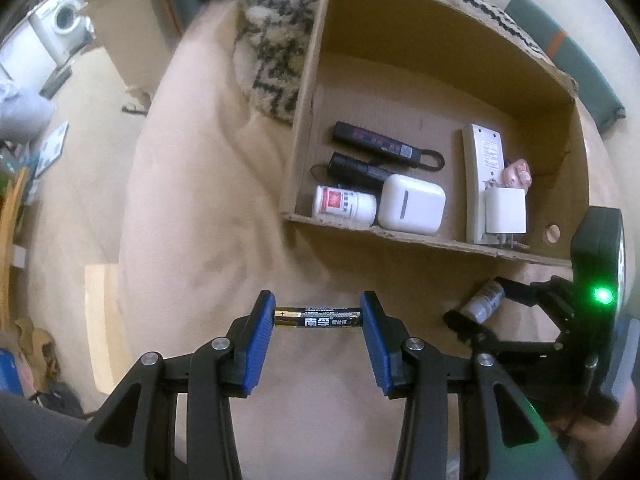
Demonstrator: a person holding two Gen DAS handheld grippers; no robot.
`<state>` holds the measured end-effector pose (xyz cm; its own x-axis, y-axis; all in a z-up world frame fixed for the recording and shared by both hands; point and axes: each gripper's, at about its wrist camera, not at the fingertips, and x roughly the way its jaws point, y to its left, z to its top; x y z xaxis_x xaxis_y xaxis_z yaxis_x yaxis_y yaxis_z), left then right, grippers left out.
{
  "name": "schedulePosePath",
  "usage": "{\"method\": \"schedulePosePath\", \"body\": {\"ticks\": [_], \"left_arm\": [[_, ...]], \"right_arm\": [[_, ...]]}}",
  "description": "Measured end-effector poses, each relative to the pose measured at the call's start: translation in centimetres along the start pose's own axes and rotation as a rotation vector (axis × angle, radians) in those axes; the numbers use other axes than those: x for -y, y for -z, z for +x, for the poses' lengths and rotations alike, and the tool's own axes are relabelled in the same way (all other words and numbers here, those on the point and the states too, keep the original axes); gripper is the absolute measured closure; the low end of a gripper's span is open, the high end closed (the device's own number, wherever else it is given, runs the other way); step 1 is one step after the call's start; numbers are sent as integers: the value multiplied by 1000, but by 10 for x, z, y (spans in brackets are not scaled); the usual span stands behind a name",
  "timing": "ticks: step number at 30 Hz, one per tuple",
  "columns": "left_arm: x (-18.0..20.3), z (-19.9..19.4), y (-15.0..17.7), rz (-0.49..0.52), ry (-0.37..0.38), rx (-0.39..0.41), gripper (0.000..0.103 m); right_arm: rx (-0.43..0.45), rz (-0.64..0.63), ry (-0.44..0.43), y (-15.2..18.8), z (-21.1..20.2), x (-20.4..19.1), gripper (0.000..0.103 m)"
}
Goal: Organize rigid objects
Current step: 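Grasp the white pill bottle with the right gripper while the left gripper holds the battery, then carry the battery and pill bottle into the box and open both grippers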
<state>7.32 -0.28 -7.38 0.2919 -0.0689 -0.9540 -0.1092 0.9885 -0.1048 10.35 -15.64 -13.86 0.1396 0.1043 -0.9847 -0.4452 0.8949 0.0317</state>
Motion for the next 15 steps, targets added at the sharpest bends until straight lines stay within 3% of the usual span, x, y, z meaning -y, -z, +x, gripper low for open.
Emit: {"method": "schedulePosePath", "body": {"ticks": [1,15], "left_arm": [[1,-1,0,7,-12,13,63],[-11,1,-3,-58,-12,19,63]], "right_arm": [[2,1,2,1,-1,0,53],[78,31,-73,26,-50,-3,53]]}}
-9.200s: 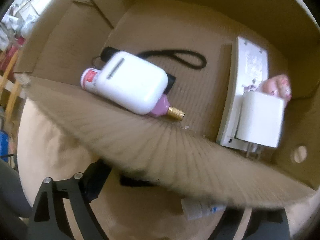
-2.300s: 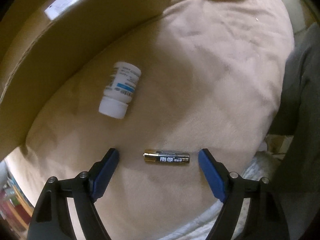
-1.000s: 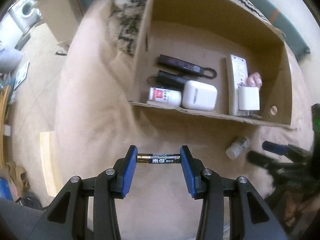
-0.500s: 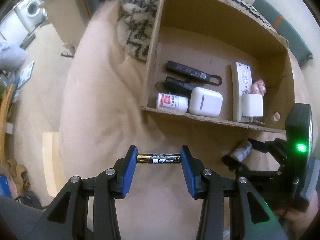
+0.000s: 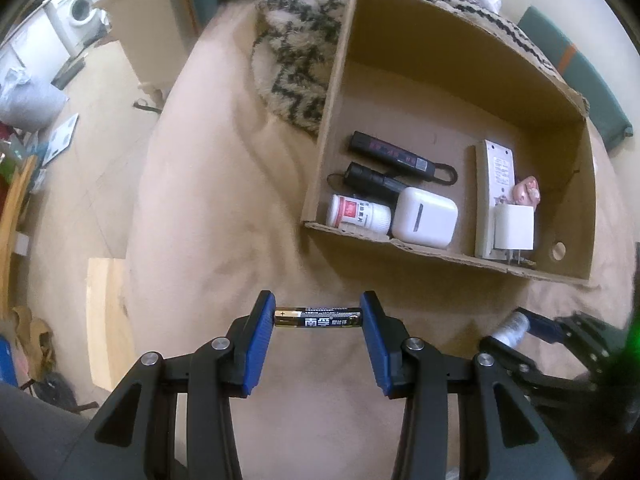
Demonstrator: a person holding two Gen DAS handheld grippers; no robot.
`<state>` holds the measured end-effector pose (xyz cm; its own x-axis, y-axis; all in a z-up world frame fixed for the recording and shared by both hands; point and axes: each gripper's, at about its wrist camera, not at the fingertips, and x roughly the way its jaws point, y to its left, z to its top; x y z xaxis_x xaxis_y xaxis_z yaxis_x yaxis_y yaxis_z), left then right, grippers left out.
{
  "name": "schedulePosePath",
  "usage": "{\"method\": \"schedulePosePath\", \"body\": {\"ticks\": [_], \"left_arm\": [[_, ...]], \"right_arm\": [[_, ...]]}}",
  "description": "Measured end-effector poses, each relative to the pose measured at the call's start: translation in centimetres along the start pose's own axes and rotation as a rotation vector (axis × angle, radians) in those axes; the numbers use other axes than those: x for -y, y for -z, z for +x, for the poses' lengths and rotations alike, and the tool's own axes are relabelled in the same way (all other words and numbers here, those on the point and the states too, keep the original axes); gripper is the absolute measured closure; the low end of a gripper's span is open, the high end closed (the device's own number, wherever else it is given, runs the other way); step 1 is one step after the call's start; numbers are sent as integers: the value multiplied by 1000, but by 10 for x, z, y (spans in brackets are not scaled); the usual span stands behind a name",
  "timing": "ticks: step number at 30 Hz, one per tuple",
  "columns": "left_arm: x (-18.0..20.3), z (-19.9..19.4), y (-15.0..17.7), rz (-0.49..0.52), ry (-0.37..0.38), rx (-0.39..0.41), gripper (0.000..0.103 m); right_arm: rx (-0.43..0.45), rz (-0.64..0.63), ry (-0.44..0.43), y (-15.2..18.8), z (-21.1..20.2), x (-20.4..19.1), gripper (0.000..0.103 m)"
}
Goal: Organize rigid objects
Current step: 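Carry the battery and pill bottle into the box and open both grippers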
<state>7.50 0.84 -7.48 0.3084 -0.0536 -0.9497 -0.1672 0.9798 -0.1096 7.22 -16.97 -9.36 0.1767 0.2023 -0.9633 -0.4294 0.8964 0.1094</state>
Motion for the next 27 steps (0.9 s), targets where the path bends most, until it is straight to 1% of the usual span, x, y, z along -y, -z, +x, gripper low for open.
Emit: {"method": "schedulePosePath", "body": {"ticks": [3,4,8,11,14,18,20,27], "left_arm": [[1,-6,-1,10,-21,29,63],[1,-8,-2,12,-25,40,63],[1,-14,-3,5,-33,75,63],[1,-23,-5,6,-50,119,63],[1,-32,-7,0,-48,161,63],[2,-44,-10,-3,-48,198,63],[3,-51,-13,-1,-60,220,63],[13,-65,-29,4,-43,255,63]], "right_arm": [[20,24,-22,6,-15,5,53],[28,30,-28,-2,-22,9,53],[80,54,-49,2,-43,15,54],[131,68,-60,3,-61,24,54],[188,87,-68,4,-79,35,54],[274,101,-88,10,-107,51,54],[298,97,-89,5,-114,55,54],[373,123,-81,-26,-122,73,54]]}}
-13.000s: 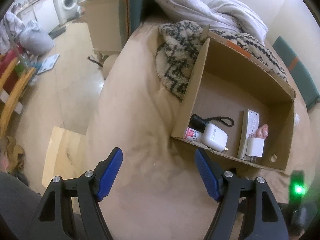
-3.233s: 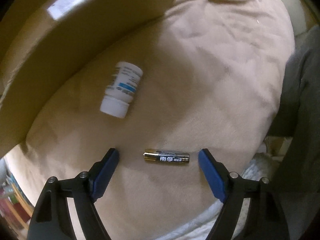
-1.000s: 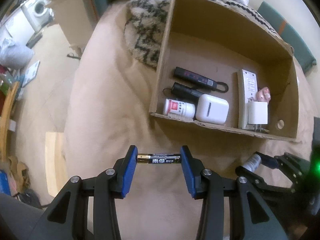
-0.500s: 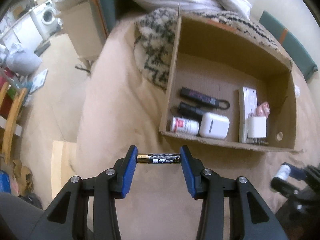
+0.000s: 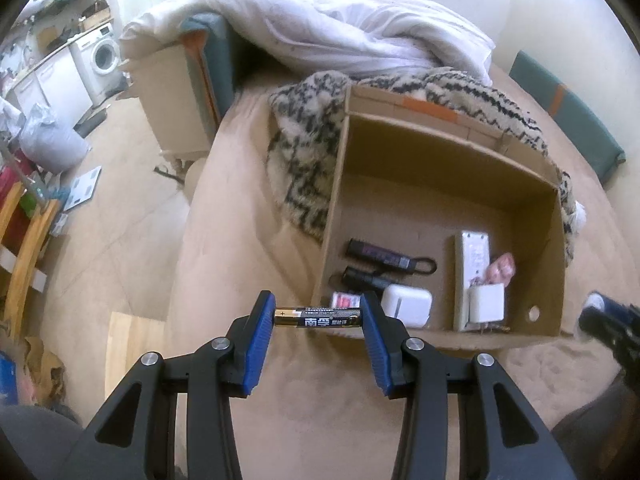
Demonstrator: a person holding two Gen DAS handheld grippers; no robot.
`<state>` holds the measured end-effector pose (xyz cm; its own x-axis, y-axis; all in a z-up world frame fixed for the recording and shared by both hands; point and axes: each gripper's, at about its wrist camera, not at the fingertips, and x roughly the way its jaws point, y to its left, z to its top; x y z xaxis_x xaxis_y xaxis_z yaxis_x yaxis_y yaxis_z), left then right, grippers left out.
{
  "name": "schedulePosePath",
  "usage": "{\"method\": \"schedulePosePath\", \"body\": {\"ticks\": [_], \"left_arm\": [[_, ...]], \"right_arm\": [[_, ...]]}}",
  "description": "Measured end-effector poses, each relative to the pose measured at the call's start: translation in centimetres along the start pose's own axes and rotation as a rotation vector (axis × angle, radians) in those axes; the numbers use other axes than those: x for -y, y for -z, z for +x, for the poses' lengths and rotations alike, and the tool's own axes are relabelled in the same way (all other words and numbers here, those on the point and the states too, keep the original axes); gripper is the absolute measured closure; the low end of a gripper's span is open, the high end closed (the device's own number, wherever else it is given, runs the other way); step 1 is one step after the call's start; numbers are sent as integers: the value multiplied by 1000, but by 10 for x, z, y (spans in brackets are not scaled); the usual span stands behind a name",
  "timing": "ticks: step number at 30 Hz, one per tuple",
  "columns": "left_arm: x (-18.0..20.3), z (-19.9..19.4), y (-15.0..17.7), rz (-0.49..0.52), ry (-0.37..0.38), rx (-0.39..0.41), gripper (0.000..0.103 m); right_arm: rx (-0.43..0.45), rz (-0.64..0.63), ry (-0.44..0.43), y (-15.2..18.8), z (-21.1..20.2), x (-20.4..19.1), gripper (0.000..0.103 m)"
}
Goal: Organize rigid objects
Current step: 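Carry the battery and pill bottle into the box and open both grippers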
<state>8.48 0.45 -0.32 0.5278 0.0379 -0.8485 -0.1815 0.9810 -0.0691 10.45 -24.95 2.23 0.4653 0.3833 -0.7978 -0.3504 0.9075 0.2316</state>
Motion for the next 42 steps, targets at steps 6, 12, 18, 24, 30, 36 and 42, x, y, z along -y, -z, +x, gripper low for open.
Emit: {"method": "schedulePosePath", "body": {"ticks": [6,12,18,24,30,36,42], "left_arm": [[17,4,-22,17,22,6,63],[36,15,-36,47,26,10,63],[55,36,-38,88,33,-15,63],[70,57,-38,115,22,-41,63],[76,72,-37,129,-2,-67,63],[78,85,-34,136,-20,-110,63],[73,86,-34,115,-31,-114,63]], "right_arm": [[38,24,4,-29,12,7,54],[30,77,0,-31,38,20,54],[-58,74,45,-23,67,26,54],[-74,107,45,-22,73,35,54],[-97,141,45,-22,79,42,54],[-114,163,51,-21,82,46,54],[-100,168,57,-23,80,47,53]]}}
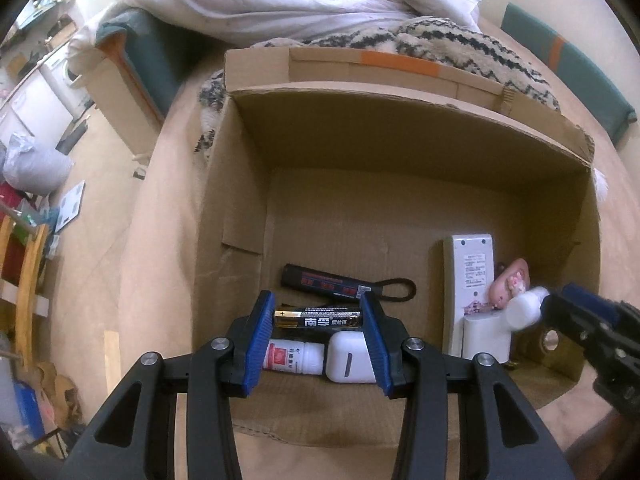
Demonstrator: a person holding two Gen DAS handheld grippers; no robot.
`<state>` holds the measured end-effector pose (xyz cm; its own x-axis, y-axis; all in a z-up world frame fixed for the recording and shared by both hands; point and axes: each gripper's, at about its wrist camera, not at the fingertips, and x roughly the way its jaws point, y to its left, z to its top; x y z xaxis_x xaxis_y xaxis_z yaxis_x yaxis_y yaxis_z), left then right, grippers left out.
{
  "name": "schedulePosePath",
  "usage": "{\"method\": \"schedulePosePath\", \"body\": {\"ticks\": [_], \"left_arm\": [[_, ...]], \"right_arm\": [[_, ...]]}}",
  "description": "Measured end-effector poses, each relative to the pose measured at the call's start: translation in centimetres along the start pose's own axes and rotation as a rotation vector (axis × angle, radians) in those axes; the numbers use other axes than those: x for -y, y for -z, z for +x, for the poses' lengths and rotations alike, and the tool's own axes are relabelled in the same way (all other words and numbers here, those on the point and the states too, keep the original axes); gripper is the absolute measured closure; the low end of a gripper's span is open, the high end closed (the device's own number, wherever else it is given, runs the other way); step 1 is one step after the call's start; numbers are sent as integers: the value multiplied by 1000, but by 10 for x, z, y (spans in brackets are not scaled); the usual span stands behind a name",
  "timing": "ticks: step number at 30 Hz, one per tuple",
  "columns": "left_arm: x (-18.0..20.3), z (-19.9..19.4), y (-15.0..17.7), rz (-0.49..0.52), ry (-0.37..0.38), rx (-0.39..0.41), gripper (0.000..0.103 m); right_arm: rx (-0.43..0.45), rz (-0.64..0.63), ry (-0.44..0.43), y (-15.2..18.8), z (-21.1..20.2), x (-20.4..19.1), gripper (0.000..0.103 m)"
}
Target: Organize rigid objects
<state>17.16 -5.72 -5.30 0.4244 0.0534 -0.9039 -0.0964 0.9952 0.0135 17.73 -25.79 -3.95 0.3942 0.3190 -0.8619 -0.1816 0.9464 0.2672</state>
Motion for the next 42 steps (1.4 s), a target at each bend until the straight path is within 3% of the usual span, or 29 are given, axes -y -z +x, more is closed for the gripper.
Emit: {"method": "schedulePosePath", "body": {"ticks": [1,3,7,11,12,13,15,18,21,25,33,37,40,42], "left_arm": [[0,0,0,0,3,-8,63],[-2,0,-1,-5,0,-19,62],[-6,-6,-1,-10,-13,-11,49],[-10,-16,1,-15,-18,13,45],[-12,-19,2,-17,-18,19,37],[-14,-24,3,-23,-11,29,31],[-18,-31,5,-36,9,49,30],[-22,-43,9,-36,23,75,18],[-30,-57,16,-49,59,101,15],[-47,-86,28,-85,94,165,3],[-65,-151,63,-74,92,383,1],[-64,-167,84,-44,21,469,1],[-62,-167,97,-43,-28,498,1],[-64,-160,101,-59,-11,471,1]], "right_arm": [[4,0,-1,-1,-1,0,53],[9,6,-3,-1,-3,1,43],[41,9,-8,-3,-11,1,34],[97,19,-16,-3,-25,1,3],[109,23,-20,-2,-28,1,1],[120,29,-27,-1,-31,1,0],[140,37,-42,1,-38,2,0],[178,35,-45,7,-52,-2,0],[223,25,-18,13,-73,-9,0],[285,-9,13,19,-105,-24,0],[375,-75,31,53,-140,-40,0],[439,-111,47,75,-146,-48,0],[430,-109,54,84,-136,-48,0],[426,-104,59,91,-128,-45,0]]}}
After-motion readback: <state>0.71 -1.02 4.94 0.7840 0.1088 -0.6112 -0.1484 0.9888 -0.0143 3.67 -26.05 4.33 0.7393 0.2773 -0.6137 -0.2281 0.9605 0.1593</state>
